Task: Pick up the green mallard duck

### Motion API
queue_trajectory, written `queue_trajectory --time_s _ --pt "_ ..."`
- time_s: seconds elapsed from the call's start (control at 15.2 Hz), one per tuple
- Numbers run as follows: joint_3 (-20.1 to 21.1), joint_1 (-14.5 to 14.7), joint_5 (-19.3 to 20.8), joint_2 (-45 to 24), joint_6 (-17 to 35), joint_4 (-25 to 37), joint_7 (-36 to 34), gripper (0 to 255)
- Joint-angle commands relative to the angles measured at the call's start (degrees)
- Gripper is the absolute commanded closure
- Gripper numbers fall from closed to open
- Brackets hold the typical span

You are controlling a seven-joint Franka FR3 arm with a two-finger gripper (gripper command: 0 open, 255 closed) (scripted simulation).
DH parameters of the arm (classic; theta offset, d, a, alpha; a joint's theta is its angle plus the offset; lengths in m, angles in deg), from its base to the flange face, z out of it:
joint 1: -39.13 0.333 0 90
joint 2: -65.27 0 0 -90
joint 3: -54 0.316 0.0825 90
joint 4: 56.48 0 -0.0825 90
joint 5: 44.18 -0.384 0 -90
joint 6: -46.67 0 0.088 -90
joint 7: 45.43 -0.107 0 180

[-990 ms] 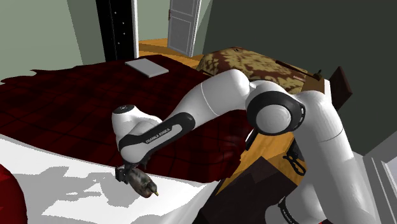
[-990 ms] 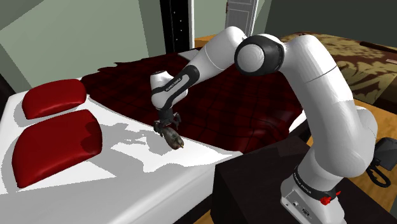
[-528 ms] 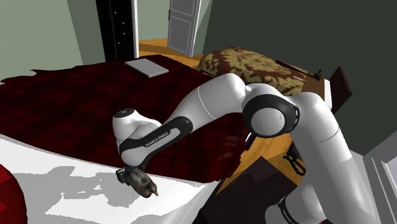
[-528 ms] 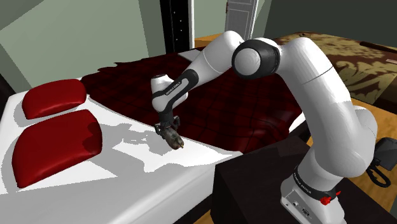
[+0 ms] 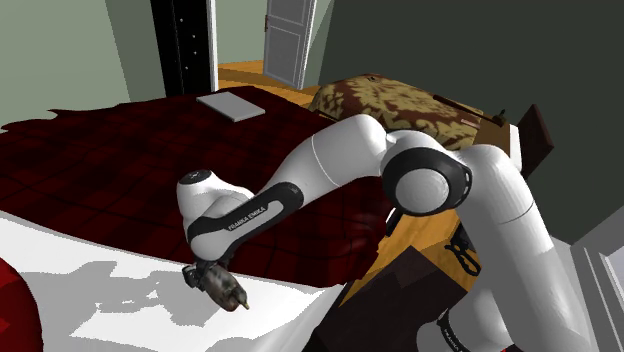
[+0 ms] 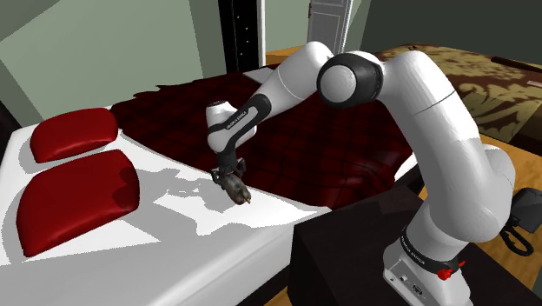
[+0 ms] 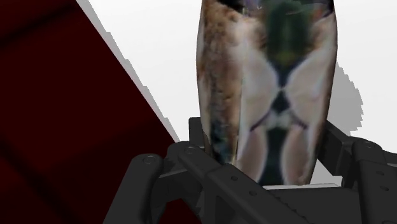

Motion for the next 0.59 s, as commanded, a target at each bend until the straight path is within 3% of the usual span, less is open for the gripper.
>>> queue_trajectory --time_s 0.0,0.53 --pt "0.2 -0.1 -0.1 0.9 -0.6 -0.3 0.0 255" --pt "0.9 -0.6 -0.9 5.3 -4.1 -1.2 0.0 255"
